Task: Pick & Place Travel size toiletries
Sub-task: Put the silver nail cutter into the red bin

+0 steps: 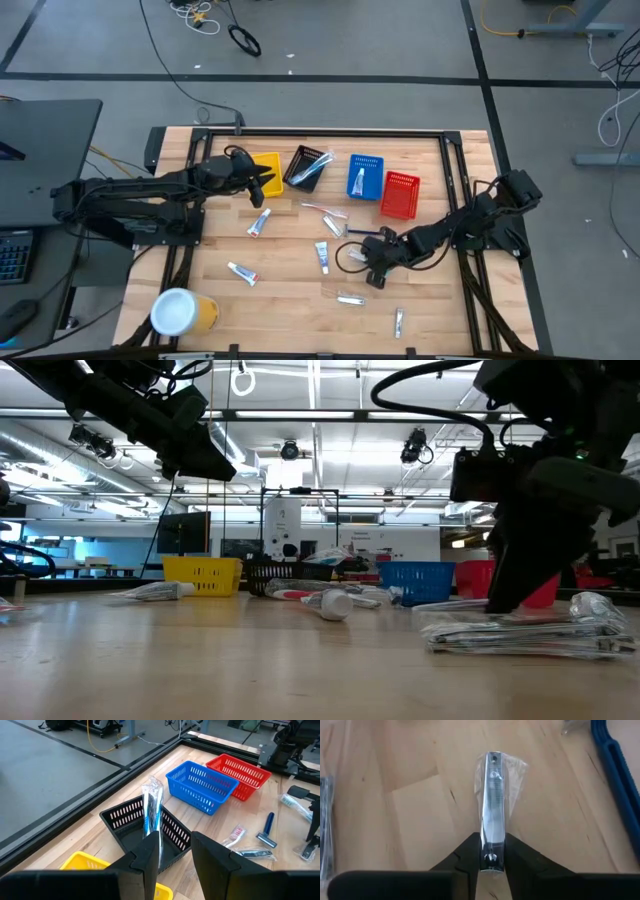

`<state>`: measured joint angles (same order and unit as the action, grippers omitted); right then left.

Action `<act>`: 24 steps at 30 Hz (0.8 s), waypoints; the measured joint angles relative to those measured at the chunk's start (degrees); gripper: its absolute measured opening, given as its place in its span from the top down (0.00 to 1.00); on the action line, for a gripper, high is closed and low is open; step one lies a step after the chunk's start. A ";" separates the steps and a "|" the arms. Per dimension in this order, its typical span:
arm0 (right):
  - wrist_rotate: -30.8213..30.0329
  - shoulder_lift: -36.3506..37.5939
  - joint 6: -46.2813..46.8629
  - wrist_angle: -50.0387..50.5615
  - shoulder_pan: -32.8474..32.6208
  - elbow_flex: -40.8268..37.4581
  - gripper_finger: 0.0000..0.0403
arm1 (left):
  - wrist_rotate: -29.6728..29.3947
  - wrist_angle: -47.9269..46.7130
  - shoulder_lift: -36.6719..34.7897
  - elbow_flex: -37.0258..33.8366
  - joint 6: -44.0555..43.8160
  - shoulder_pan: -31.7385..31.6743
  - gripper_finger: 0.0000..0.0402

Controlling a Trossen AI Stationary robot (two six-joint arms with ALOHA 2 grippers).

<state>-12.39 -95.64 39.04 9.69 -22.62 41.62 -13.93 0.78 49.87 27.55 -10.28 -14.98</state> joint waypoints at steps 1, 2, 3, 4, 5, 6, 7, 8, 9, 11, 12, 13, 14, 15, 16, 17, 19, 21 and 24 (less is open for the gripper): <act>-0.17 0.22 0.93 -0.13 0.12 -0.02 0.80 | 0.00 -0.02 0.00 0.00 0.00 0.00 0.70; -0.37 0.59 2.00 -0.09 0.34 0.02 0.80 | 0.00 -0.02 0.00 0.00 -0.02 0.00 0.70; -0.61 1.02 3.21 0.45 0.56 0.11 0.80 | 0.00 0.00 0.00 0.00 -0.02 0.01 0.70; -1.56 1.41 4.18 1.31 0.87 0.09 0.80 | 0.00 0.00 0.00 0.00 -0.02 0.00 0.70; -2.54 1.93 5.21 2.53 1.27 0.05 0.80 | 0.00 -0.02 0.00 0.00 -0.02 0.00 0.70; -3.36 2.49 6.07 3.12 1.59 0.01 0.80 | 0.00 -0.02 0.00 0.00 -0.03 0.00 0.70; -4.01 3.18 6.43 3.27 1.92 0.00 0.80 | 0.01 0.00 0.00 0.00 -0.07 0.01 0.70; -4.07 3.86 6.46 3.23 2.21 0.04 0.80 | 0.01 0.00 0.00 0.00 -0.21 0.00 0.70; -3.99 4.68 6.46 3.46 2.55 0.05 0.80 | 0.01 -0.01 0.00 0.00 -0.33 0.00 0.70; -3.89 6.76 6.46 3.73 3.39 0.05 0.80 | 0.02 0.00 0.00 0.00 -0.86 0.00 0.70; -4.64 8.06 6.48 3.90 4.02 0.05 0.80 | 0.02 0.00 0.00 0.00 -1.02 0.02 0.70; -6.19 9.49 6.67 4.62 4.45 0.09 0.80 | 0.02 -0.02 0.00 0.00 -1.12 0.01 0.70; -8.07 11.02 6.94 5.75 4.86 0.09 0.80 | 0.02 0.00 0.00 0.00 -1.16 0.00 0.70; -10.55 12.83 7.24 7.73 5.35 0.09 0.80 | 0.02 -0.02 0.00 0.00 -1.16 0.00 0.70; -13.51 14.51 8.05 9.76 5.75 0.09 0.80 | 0.02 0.00 0.00 0.00 -1.16 0.00 0.70; -16.61 16.29 9.50 12.07 6.15 0.10 0.80 | 0.02 -0.02 0.00 0.00 -1.16 0.00 0.70; -22.11 19.56 12.88 18.18 7.04 0.14 0.80 | 0.02 -0.01 0.00 0.00 -1.15 0.00 0.70; -24.17 22.24 14.00 24.98 7.99 0.14 0.80 | 0.02 -0.10 0.00 0.00 -1.17 0.01 0.70; -24.16 24.74 16.10 34.47 9.62 0.08 0.80 | 0.02 -0.09 0.00 0.00 -1.36 0.02 0.70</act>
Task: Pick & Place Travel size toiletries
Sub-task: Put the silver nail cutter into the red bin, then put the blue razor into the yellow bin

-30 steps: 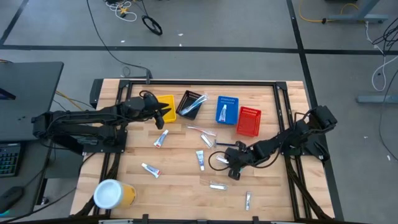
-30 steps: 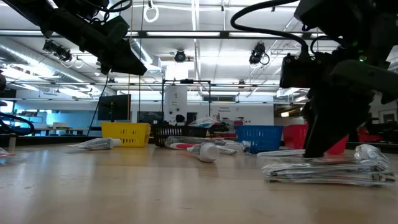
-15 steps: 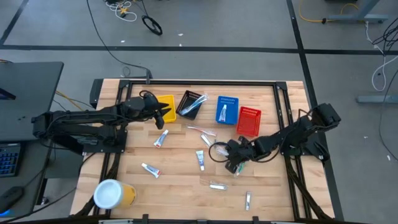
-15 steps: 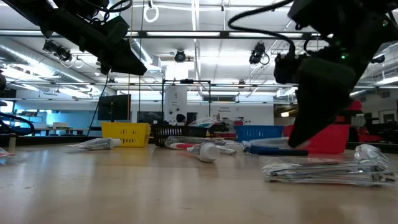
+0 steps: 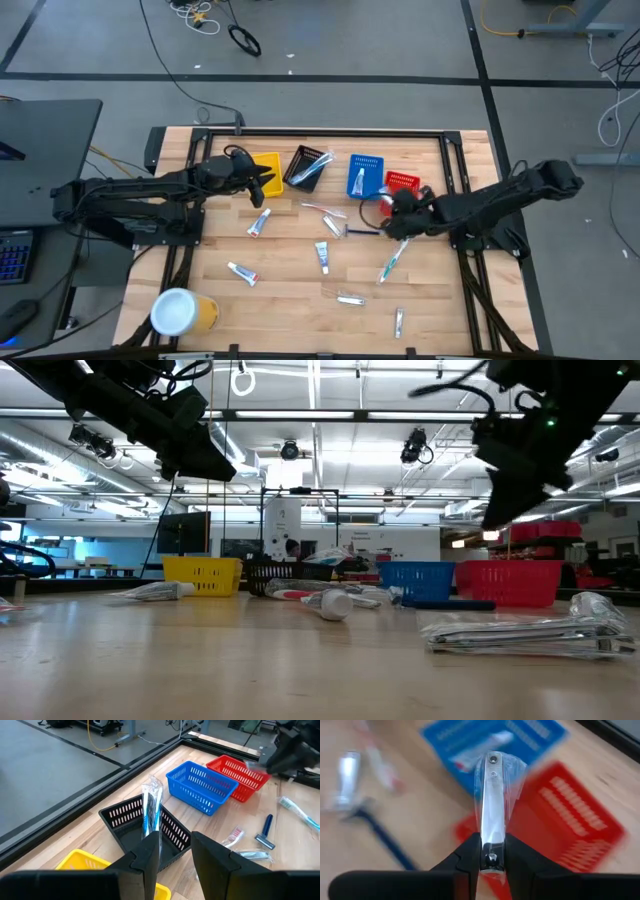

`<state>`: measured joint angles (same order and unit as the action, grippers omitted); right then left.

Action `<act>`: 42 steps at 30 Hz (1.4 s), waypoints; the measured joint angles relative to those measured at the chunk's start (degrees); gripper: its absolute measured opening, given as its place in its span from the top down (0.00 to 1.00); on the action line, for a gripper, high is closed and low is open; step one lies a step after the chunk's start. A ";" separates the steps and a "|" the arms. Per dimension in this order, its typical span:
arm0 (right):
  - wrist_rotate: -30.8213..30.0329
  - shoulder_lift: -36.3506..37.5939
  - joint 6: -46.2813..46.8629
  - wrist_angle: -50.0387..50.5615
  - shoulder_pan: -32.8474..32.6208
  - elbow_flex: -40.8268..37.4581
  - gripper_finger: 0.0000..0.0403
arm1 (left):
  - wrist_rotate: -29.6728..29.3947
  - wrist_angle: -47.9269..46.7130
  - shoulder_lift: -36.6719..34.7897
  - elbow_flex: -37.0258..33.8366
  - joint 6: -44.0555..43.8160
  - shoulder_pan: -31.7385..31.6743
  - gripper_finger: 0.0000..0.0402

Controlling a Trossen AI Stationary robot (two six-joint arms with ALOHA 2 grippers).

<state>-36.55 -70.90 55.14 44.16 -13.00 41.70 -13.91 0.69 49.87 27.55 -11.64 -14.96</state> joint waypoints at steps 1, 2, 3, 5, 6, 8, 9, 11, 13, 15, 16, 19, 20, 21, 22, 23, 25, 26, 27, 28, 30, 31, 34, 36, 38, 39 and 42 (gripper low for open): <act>-0.45 0.35 2.11 1.77 0.69 -0.33 0.80 | 0.00 0.00 -0.01 0.00 -0.02 -0.02 0.70; -1.02 0.52 4.67 3.38 1.47 -0.95 0.80 | 0.02 0.00 -0.02 0.00 -0.04 -0.02 0.70; -1.13 0.58 6.71 4.59 2.31 -1.78 0.80 | 0.02 -0.02 0.00 0.00 -0.06 0.00 0.70; 0.08 0.56 7.63 4.89 4.00 -3.50 0.80 | 0.02 -0.01 -0.01 0.00 -0.12 -0.02 0.70; 1.16 0.53 7.04 4.48 4.81 -4.40 0.80 | 0.02 -0.02 0.00 0.00 -0.13 -0.01 0.70; 2.66 0.40 6.30 4.01 6.34 -6.21 0.80 | 0.02 0.00 -0.02 0.00 -0.12 0.00 0.70; 2.68 0.41 6.01 3.32 7.15 -6.91 0.79 | 0.02 0.00 0.00 0.00 0.02 -0.02 0.70; 2.77 0.41 4.87 0.98 8.52 -7.71 0.78 | 0.02 0.03 0.00 0.00 0.29 -0.02 0.70; 4.34 0.43 2.32 -0.65 9.84 -8.14 0.76 | 0.02 0.04 0.00 0.00 0.23 -0.02 0.70; 5.65 0.43 -0.35 -2.52 11.15 -8.22 0.73 | 0.02 0.02 0.00 0.00 0.24 0.00 0.70; 6.04 0.43 -1.50 -3.20 11.71 -8.22 0.72 | 0.02 0.05 0.00 0.00 0.22 0.00 0.70; 6.62 0.43 -4.17 -5.39 13.14 -8.25 0.68 | 0.02 0.05 0.00 0.00 0.24 -0.01 0.70; 6.64 0.44 -4.98 -6.36 13.54 -8.25 0.67 | 0.02 0.05 0.00 0.00 0.24 0.00 0.70; 6.67 0.44 -5.67 -7.59 13.91 -8.25 0.67 | 0.02 0.05 0.00 0.00 0.24 -0.02 0.70; 6.65 0.44 -6.18 -9.48 14.23 -8.25 0.66 | 0.02 0.05 0.00 0.00 0.24 -0.01 0.70; 6.64 0.45 -6.68 -12.12 14.39 -8.25 0.66 | 0.02 0.05 0.00 0.00 0.24 -0.02 0.70; 6.65 0.44 -8.69 -18.96 14.54 -8.25 0.65 | 0.02 0.05 0.00 0.00 0.24 -0.02 0.70; 6.80 0.45 -10.89 -22.47 14.51 -8.25 0.65 | 0.02 0.05 -0.01 0.00 0.24 -0.02 0.70; 7.38 0.45 -14.29 -26.24 14.40 -8.25 0.65 | 0.02 0.05 0.00 0.00 0.24 -0.01 0.70; 8.64 0.45 -17.99 -29.90 14.23 -8.25 0.65 | 0.02 0.05 0.00 0.00 0.24 -0.02 0.70; 12.46 0.45 -25.61 -36.42 13.87 -8.25 0.65 | 0.02 0.05 -0.01 0.00 0.24 -0.02 0.70; 15.04 0.43 -28.80 -39.27 13.63 -8.25 0.65 | 0.02 0.05 0.00 0.00 0.24 -0.02 0.70; 20.96 -0.58 -31.82 -43.77 12.54 -8.25 0.65 | 0.02 0.02 0.00 0.00 0.26 0.00 0.70; 24.06 -2.18 -30.69 -43.42 11.59 -8.25 0.65 | 0.02 -0.01 0.00 0.00 0.26 -0.02 0.70; 27.80 -4.25 -30.36 -42.55 10.51 -8.27 0.65 | 0.02 0.02 0.00 0.00 0.26 0.00 0.70; 29.92 -5.46 -31.19 -42.74 9.87 -8.27 0.65 | 0.01 0.00 0.00 0.00 0.26 -0.02 0.70; 32.16 -9.34 -33.39 -43.25 8.17 -8.27 0.65 | 0.00 0.05 0.00 0.00 0.26 -0.02 0.70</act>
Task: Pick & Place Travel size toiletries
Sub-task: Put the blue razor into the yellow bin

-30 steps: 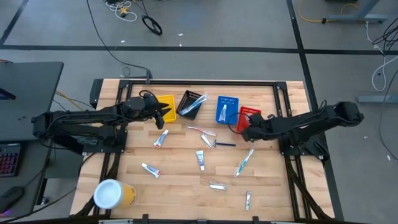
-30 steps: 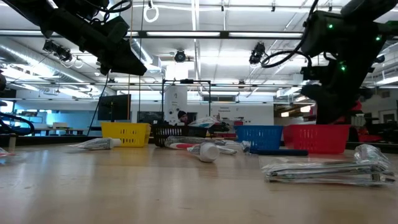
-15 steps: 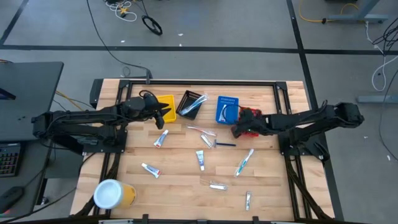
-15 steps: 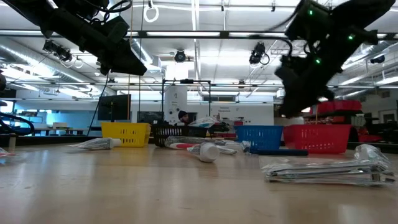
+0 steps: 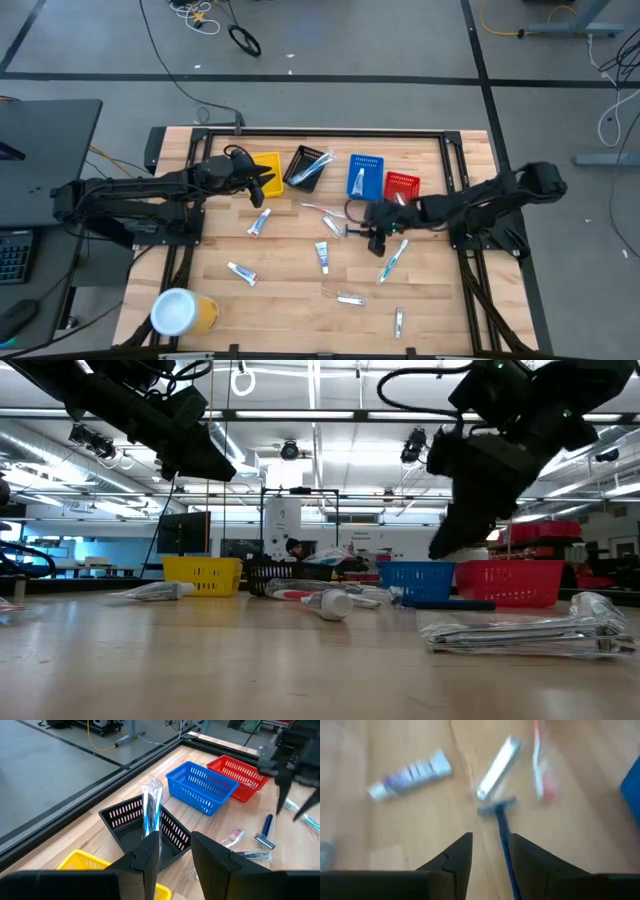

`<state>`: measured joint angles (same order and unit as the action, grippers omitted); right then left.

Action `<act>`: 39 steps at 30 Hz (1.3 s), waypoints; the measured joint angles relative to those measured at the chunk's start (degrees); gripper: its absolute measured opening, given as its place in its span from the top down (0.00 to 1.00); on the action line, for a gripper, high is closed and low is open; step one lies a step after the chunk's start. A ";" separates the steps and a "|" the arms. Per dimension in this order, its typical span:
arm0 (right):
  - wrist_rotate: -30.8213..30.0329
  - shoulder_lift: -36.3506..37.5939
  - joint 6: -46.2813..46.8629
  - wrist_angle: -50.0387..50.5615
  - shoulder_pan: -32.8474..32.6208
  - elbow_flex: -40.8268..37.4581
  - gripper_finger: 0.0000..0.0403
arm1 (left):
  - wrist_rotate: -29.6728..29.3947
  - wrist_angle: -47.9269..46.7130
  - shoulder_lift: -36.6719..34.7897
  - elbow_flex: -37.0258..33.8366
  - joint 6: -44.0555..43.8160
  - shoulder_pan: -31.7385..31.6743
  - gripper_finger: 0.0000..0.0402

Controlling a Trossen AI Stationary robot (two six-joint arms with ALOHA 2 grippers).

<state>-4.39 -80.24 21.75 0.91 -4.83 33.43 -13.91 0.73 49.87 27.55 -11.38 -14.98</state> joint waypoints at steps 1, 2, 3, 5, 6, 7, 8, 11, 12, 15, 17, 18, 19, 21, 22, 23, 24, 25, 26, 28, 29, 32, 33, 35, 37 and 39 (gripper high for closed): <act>-0.68 -1.36 -0.15 0.41 -0.24 0.00 0.65 | 0.00 -0.02 0.00 0.00 0.00 0.00 0.70; -2.04 -2.53 -0.21 1.20 -0.35 0.00 0.65 | 0.00 -0.01 0.00 0.00 0.00 0.02 0.70; -3.02 -3.61 -0.21 2.04 -0.46 -0.01 0.65 | 0.00 -0.01 -0.02 0.00 0.00 0.00 0.70; -4.72 -5.51 -0.22 2.27 -0.48 -0.02 0.65 | 0.00 -0.02 0.00 0.00 0.00 0.00 0.70; -5.24 -6.13 -0.31 2.19 -0.49 -0.02 0.65 | 0.00 -0.02 0.00 0.00 0.00 0.00 0.70; -5.52 -6.75 -0.70 1.72 -0.49 -0.02 0.65 | 0.00 0.00 0.00 0.00 0.00 0.00 0.70; -5.36 -7.23 -1.22 1.55 -0.49 0.00 0.65 | 0.00 -0.02 0.00 0.00 0.00 0.02 0.70; -2.80 -8.27 -2.65 1.80 -0.49 -0.01 0.65 | 0.00 0.02 -0.01 0.00 0.00 0.00 0.70; -2.11 -8.50 -2.86 1.83 -0.49 -0.01 0.65 | 0.00 -0.01 0.00 0.00 0.00 0.00 0.70; -1.51 -8.89 -3.37 1.91 -0.47 0.06 0.65 | 0.00 0.02 0.00 0.00 0.00 0.02 0.70; -2.12 -8.93 -3.98 2.87 -0.51 0.15 0.65 | 0.00 0.02 0.00 0.00 0.00 0.00 0.70; -2.41 -8.93 -4.54 3.31 -0.51 0.15 0.66 | 0.00 0.03 -0.01 0.00 0.00 0.00 0.70; -2.80 -8.93 -5.21 3.54 -0.51 0.15 0.67 | 0.00 0.02 0.00 0.00 -0.01 0.00 0.70; -3.51 -8.97 -6.76 3.58 -0.53 0.15 0.71 | 0.00 0.02 0.00 0.00 -0.21 0.02 0.70; -3.83 -8.97 -7.62 3.54 -0.55 0.15 0.73 | 0.00 0.02 0.00 0.00 -0.22 0.01 0.70; -4.16 -8.97 -8.38 3.25 -0.56 0.15 0.76 | 0.00 0.02 -0.02 0.00 -0.22 0.00 0.70; -4.27 -8.97 -8.97 2.98 -0.56 0.14 0.79 | 0.00 0.02 0.00 0.00 -0.19 0.00 0.70; -4.27 -8.98 -9.48 2.72 -0.53 0.12 0.82 | 0.00 0.02 0.00 0.00 -0.20 0.00 0.70; -4.33 -9.02 -9.80 2.36 -0.53 0.08 0.84 | 0.00 0.02 0.00 0.00 -0.20 0.02 0.70; -4.39 -9.04 -10.02 1.41 -0.53 0.00 0.88 | 0.00 0.02 0.00 0.00 -0.20 0.01 0.70; -4.38 -9.13 -10.02 0.62 -0.53 -0.07 0.89 | 0.00 0.01 0.00 0.00 -0.20 0.02 0.70; -3.29 -9.23 -8.65 -3.59 -0.51 -0.09 0.90 | 0.00 0.02 0.00 0.00 -0.20 0.02 0.70; -2.63 -9.23 -8.13 -5.46 -0.49 -0.09 0.90 | 0.00 0.02 0.00 0.00 -0.20 0.01 0.70; -2.40 -9.13 -7.71 -9.55 -0.51 -0.09 0.90 | 0.00 0.04 -0.02 0.00 -0.20 0.00 0.70; -2.42 -8.48 -8.02 -13.50 -0.51 -0.09 0.90 | 0.00 0.02 0.00 0.00 -0.20 0.01 0.70; -2.53 -7.48 -8.32 -17.32 -0.41 -0.09 0.91 | 0.14 0.01 0.00 0.00 -0.20 0.01 0.70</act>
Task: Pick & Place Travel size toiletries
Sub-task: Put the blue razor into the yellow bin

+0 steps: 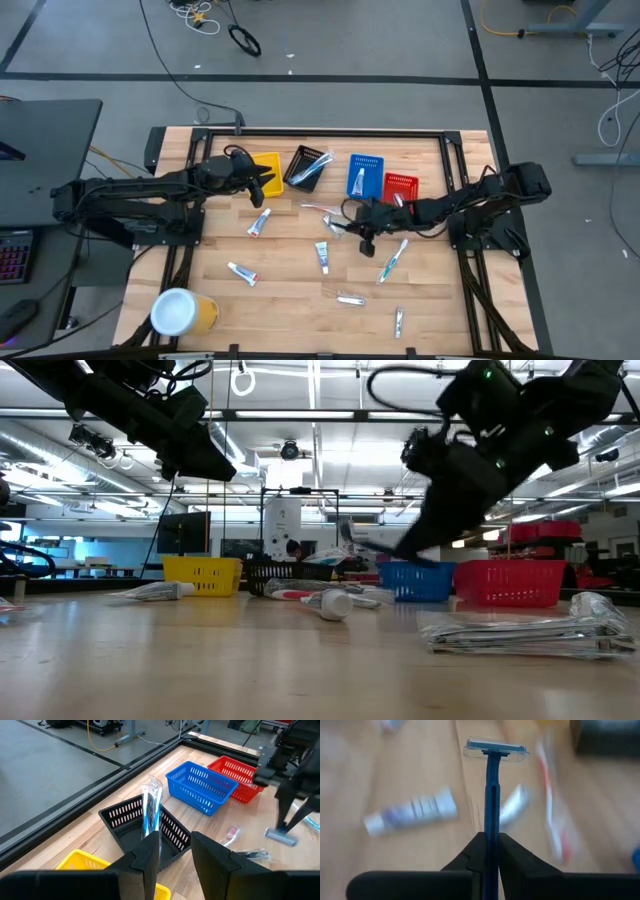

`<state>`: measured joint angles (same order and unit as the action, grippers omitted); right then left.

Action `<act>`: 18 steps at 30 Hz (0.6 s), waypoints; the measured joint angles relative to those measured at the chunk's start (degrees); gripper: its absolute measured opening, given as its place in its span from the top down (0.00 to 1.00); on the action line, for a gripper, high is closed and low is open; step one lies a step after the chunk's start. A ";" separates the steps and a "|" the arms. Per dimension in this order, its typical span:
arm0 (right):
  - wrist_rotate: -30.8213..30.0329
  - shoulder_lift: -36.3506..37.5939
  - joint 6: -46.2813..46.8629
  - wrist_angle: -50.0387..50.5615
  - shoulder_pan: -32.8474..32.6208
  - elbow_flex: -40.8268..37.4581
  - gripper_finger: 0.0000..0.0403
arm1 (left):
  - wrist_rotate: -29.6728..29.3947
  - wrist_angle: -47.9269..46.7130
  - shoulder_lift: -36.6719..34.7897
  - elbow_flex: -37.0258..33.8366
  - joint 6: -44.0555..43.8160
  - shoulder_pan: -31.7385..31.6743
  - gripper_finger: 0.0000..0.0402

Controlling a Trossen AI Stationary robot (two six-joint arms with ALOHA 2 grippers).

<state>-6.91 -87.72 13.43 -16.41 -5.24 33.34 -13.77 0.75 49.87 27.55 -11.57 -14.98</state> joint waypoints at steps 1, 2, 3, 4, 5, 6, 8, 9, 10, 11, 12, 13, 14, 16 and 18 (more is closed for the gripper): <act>-0.28 0.31 -0.33 -2.60 0.07 0.00 0.91 | 0.51 0.02 0.00 0.00 0.01 -0.01 0.70; -0.61 0.76 -1.03 -4.96 0.17 0.00 0.91 | 1.27 0.01 0.00 0.00 0.00 -0.01 0.70; -1.04 1.03 -2.16 -7.92 0.34 0.00 0.91 | 2.19 0.02 -0.01 -0.02 0.00 -0.01 0.70; -2.01 1.03 -3.57 -11.82 0.43 0.00 0.91 | 3.21 0.09 0.00 0.00 0.11 -0.01 0.70; -3.43 1.02 -5.18 -15.46 0.63 0.02 0.91 | 4.20 0.07 -0.01 0.00 0.52 -0.01 0.70; -5.16 1.02 -7.17 -19.27 0.78 0.02 0.91 | 5.20 0.09 -0.02 0.00 1.16 -0.01 0.70; -9.52 1.02 -12.13 -26.67 1.29 0.02 0.91 | 7.20 0.09 0.00 -0.02 1.51 -0.01 0.70; -11.96 1.02 -14.56 -30.16 1.62 0.02 0.91 | 8.15 0.12 0.00 -0.01 1.53 0.01 0.70; -14.23 1.02 -16.79 -33.57 2.03 0.02 0.91 | 9.01 0.22 0.00 0.00 1.61 -0.01 0.70; -15.43 1.02 -18.84 -36.72 2.57 0.02 0.91 | 10.00 0.41 0.00 -0.02 2.12 0.01 0.70; -15.32 1.03 -20.30 -39.28 3.31 0.04 0.91 | 10.85 0.88 0.00 -0.02 3.14 -0.01 0.70; -14.43 1.04 -21.10 -41.05 4.11 0.11 0.91 | 11.72 1.98 0.00 -0.03 4.13 -0.01 0.70; -12.69 1.04 -21.15 -42.09 5.03 0.11 0.91 | 12.73 3.68 0.02 -0.04 5.08 0.00 0.70; -8.61 1.02 -19.87 -43.75 6.90 0.11 0.91 | 15.22 9.26 0.94 -0.04 6.88 0.01 0.70; -4.87 1.02 -18.05 -44.26 8.68 0.11 0.91 | 19.47 15.35 2.75 -0.02 8.04 0.01 0.70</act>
<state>-11.78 -86.69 -4.61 -60.67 3.44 33.45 5.70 16.10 52.62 27.53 -3.53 -14.96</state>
